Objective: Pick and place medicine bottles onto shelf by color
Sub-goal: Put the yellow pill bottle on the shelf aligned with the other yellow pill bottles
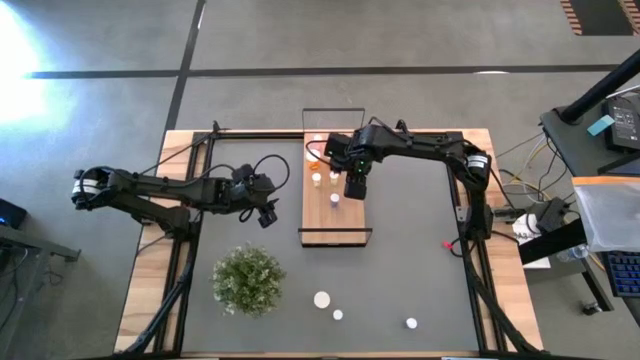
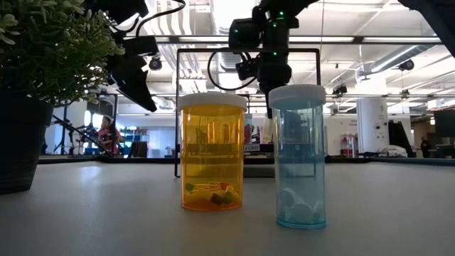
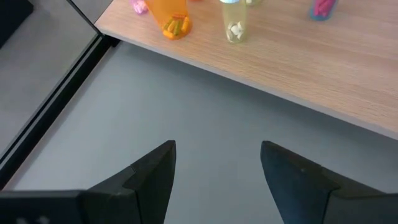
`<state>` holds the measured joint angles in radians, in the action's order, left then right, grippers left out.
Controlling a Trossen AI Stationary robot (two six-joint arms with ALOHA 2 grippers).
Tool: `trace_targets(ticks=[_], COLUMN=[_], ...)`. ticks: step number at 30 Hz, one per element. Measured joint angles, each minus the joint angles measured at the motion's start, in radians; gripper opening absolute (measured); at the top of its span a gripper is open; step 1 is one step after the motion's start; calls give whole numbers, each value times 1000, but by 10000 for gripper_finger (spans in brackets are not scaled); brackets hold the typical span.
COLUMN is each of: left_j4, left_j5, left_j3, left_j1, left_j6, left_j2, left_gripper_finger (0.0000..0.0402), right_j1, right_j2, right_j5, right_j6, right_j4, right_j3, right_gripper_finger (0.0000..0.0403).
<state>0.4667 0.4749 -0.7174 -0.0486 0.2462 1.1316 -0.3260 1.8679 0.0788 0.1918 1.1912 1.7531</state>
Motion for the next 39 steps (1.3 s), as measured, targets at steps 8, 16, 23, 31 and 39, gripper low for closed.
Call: trace_targets(ticks=[8,16,23,31,39], left_j4=[13,23,23,22,22], left_j5=[0,0,0,0,0], left_j3=[4,4,4,4,4], left_j1=[0,0,0,0,0], left_j6=[0,2,3,3,5], left_j2=[0,0,0,0,0], left_gripper_finger=[219,219,219,219,219], right_j1=[1,10,11,11,11], right_j2=[0,0,1,1,1], right_j5=[0,0,0,0,0], right_j6=[10,-7,3,1,1], right_j4=[-2,-7,-23,-25,-33], right_j3=[-6,-29,-39,-50,-51], right_gripper_finger=[123,120,125,126,145])
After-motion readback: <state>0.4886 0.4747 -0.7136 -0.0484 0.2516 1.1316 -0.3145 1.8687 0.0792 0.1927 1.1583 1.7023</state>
